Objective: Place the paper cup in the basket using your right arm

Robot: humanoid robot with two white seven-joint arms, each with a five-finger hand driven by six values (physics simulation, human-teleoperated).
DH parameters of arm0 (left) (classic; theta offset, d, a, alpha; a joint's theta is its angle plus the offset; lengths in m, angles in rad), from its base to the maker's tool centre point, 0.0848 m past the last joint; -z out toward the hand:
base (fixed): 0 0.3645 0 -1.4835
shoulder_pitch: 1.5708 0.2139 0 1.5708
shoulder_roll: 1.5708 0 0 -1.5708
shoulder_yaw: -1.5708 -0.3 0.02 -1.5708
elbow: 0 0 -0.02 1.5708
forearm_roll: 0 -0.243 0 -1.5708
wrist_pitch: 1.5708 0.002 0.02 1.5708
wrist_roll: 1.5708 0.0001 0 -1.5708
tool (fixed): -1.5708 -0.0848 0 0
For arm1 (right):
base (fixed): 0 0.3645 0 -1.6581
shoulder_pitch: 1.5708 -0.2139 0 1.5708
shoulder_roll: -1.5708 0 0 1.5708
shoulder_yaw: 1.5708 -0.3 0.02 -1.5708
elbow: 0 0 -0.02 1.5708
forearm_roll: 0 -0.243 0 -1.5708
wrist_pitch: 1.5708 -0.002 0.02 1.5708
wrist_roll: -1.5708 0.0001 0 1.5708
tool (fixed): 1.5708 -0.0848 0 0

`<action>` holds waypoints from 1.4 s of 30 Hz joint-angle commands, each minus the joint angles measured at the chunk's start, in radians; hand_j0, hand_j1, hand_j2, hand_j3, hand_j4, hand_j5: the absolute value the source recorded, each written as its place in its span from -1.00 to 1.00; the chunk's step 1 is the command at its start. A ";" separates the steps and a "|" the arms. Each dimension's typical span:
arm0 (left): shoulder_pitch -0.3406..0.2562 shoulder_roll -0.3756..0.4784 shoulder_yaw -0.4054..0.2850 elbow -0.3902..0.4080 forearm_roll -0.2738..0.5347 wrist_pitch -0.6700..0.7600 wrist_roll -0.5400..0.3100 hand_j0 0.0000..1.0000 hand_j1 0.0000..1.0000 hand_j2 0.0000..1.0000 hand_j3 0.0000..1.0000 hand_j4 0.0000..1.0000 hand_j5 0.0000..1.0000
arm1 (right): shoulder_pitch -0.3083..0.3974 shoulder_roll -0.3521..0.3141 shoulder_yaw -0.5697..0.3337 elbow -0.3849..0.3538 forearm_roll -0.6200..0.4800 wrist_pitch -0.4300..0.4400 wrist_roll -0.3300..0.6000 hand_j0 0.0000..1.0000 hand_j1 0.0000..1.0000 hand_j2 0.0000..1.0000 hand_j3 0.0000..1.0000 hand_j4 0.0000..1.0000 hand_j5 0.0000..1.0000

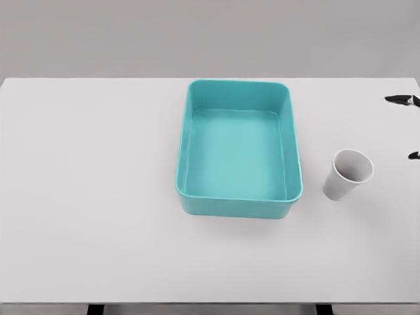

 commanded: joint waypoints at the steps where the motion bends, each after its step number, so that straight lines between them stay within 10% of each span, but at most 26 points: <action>1: 0.000 0.000 0.000 0.000 0.000 0.000 0.000 1.00 1.00 1.00 1.00 1.00 1.00 | 0.000 0.053 0.002 0.078 -0.091 0.025 0.000 1.00 1.00 1.00 1.00 1.00 1.00; 42: 0.000 0.000 0.000 0.002 0.000 0.000 0.000 1.00 1.00 1.00 1.00 1.00 1.00 | 0.112 0.094 0.071 -0.074 -0.093 0.030 0.000 1.00 1.00 1.00 1.00 1.00 1.00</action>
